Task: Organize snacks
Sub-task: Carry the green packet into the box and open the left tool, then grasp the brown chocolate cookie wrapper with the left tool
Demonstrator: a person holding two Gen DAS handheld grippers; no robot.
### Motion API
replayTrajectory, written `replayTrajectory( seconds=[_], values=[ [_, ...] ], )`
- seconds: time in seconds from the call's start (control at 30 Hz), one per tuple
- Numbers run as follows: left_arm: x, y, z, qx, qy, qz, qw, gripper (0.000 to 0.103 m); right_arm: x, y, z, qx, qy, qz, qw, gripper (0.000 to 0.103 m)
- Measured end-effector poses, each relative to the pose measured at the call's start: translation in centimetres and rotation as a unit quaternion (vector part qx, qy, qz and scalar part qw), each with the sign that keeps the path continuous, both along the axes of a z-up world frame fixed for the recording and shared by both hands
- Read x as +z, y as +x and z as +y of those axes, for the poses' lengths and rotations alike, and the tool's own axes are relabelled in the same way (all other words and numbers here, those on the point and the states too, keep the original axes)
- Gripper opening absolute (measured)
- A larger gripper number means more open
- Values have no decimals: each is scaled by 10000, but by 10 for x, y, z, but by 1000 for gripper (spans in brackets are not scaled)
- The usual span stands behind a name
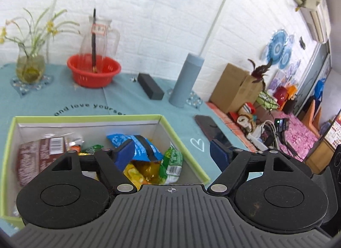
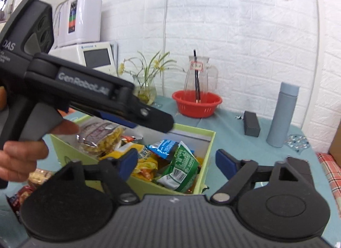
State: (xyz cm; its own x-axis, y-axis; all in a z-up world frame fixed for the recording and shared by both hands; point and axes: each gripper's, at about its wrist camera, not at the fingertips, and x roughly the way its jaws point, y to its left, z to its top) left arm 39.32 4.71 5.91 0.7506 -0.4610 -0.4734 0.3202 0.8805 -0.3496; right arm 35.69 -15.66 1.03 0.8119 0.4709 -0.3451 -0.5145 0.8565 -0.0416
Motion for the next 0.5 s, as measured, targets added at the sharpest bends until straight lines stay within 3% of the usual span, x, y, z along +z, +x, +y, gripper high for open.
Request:
replayTrajectory(
  seconds=[0.17,0.3,0.37,0.5],
  values=[
    [-10,-57,18,312,109,-68,9994,74,-15,-60,6,341,34,173,9993,94],
    [-49,-87,34,668,19,511,9965,76,-43,-102,29,673,55,669,9955,94],
    [-69,-107,45,826,-133,840,9929,67,-59,-117,40,824,101,994,9916,94],
    [-85,-163,66,1158,-290,943,9884,68,-76,-140,53,985,232,1387,9852,94]
  ],
)
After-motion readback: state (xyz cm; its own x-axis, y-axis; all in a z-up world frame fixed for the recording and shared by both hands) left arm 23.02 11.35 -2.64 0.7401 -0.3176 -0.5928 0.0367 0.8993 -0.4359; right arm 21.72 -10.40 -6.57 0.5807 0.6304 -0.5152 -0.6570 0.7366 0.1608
